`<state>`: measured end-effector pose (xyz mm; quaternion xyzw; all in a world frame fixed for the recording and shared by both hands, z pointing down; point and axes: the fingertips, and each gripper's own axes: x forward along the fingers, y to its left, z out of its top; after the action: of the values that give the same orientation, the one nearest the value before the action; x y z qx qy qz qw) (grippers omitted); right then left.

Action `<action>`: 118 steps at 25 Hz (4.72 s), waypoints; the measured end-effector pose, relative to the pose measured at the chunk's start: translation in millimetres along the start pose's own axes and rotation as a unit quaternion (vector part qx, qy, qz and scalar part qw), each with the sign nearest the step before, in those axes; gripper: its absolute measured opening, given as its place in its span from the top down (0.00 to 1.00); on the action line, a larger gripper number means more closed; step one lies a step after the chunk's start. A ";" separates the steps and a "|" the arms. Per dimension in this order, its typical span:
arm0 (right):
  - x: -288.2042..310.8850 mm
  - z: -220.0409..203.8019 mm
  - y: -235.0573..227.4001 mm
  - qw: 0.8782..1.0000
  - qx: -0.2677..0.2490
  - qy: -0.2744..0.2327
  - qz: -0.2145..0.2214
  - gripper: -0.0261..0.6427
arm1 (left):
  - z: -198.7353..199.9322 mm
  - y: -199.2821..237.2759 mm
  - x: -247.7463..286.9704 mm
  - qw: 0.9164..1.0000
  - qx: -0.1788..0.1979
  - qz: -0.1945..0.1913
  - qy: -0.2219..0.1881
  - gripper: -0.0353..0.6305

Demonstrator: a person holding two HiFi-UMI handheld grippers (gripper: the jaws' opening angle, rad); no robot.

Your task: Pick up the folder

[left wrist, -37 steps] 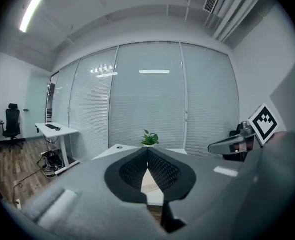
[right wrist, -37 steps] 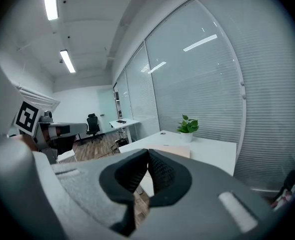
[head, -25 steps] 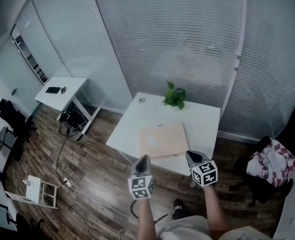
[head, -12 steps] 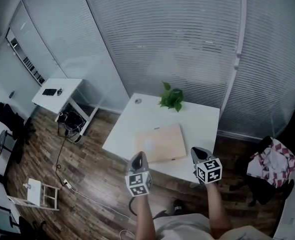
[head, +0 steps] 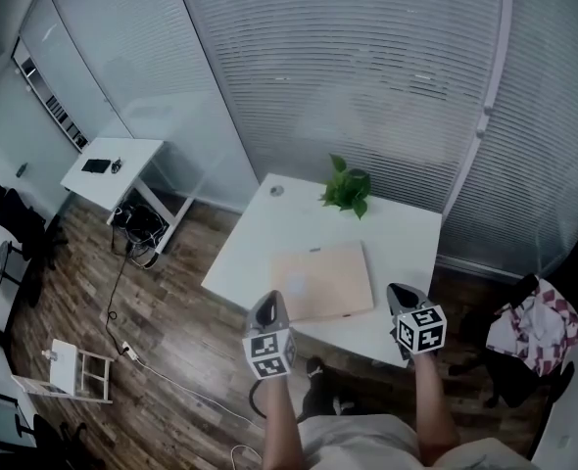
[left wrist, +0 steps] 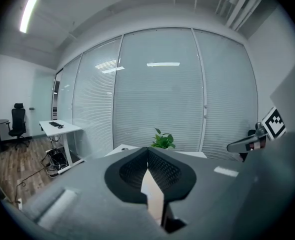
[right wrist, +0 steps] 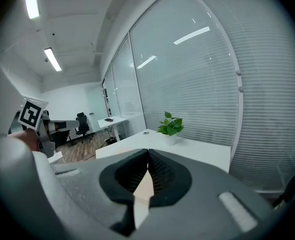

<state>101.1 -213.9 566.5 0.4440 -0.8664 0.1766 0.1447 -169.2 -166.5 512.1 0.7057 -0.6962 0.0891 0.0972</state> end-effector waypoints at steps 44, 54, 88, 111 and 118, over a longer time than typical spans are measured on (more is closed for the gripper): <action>154.7 -38.4 -31.9 0.991 0.058 0.041 -0.110 0.96 | -111.0 105.1 153.5 0.989 -0.069 -0.062 0.112 0.94; 178.2 -60.6 -31.8 0.992 0.047 0.083 -0.078 0.86 | -152.9 109.4 171.1 0.979 -0.095 -0.056 0.172 0.93; 216.4 -119.5 -40.0 0.981 0.117 0.154 -0.028 0.50 | -228.6 71.0 185.0 0.916 -0.253 -0.153 0.271 0.47; 220.4 -129.5 -34.2 0.970 0.206 0.132 -0.006 0.52 | -229.2 79.6 191.6 0.921 -0.256 -0.131 0.262 0.46; 216.7 -129.2 -25.9 0.972 0.195 0.131 -0.018 0.53 | -228.8 84.2 185.9 0.924 -0.243 -0.124 0.268 0.46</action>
<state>12.3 -327.5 775.1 0.4520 -0.7808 0.3960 0.1708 -248.5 -287.2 782.6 0.6911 -0.5510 0.0905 0.4589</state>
